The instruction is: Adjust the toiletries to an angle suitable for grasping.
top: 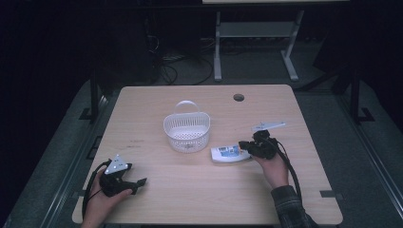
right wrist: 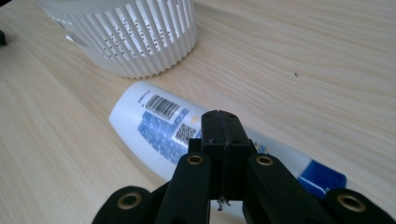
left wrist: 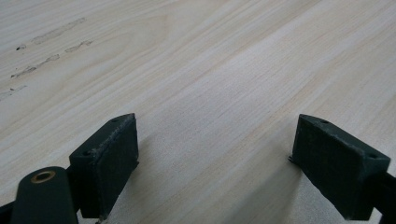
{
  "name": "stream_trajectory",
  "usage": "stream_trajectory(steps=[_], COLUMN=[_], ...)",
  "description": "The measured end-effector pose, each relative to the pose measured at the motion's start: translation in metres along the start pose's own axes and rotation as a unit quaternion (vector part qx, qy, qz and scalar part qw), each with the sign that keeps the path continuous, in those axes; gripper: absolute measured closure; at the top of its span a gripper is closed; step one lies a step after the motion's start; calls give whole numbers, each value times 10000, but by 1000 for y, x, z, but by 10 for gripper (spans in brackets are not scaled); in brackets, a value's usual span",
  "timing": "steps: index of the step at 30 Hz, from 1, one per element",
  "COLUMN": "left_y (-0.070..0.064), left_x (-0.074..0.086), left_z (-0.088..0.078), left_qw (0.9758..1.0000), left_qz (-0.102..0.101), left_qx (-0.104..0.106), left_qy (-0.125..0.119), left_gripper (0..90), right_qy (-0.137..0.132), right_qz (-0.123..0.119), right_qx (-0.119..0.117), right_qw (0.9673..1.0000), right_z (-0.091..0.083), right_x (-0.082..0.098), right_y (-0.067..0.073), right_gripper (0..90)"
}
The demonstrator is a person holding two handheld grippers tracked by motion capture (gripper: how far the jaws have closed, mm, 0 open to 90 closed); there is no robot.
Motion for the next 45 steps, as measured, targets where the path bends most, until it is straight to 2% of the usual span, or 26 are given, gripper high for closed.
stream_trajectory(steps=[11, 15, 18, 28, 32, 42, 45], left_y=[0, 0, 0, 0, 0, 0, 0], left_x=[0, 0, 0, 0, 0, 0, 0], left_z=[0, 0, 0, 0, 0, 0, 0], left_qw=[10000, 10000, 10000, 10000, 10000, 10000, 10000], left_qz=[-1, 1, 1, 1, 8, 14, 16], left_qx=[1, 2, 4, 7, 9, 10, 10], left_qy=[-1, 1, -2, -2, 0, 3, 4], left_gripper=[135, 135, 135, 135, 135, 135, 135], right_qy=[19, 14, 143, 251, 349, 494, 536], right_qz=[-2, -72, -45, -134, -124, -155, -230], right_qx=[-151, -182, -234, -348, -395, -442, -476], right_qw=[9999, 9998, 9996, 9990, 9985, 9977, 9972], right_z=[25, 33, 47, 68, 76, 83, 84], right_x=[-15, -19, -18, -25, -22, -17, -15], right_y=[12, 16, 19, 33, 37, 44, 46], right_gripper=[894, 895, 895, 895, 895, 895, 895])
Point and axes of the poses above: each handheld gripper's, and its own axes: z roughly forward along the jaws, x roughly out of its underside, y roughly to its left, the point moved 10 cm from there along z, roughly forward along the jaws, and after that the axes turned 4 degrees about -y, right-handed, at the moved point
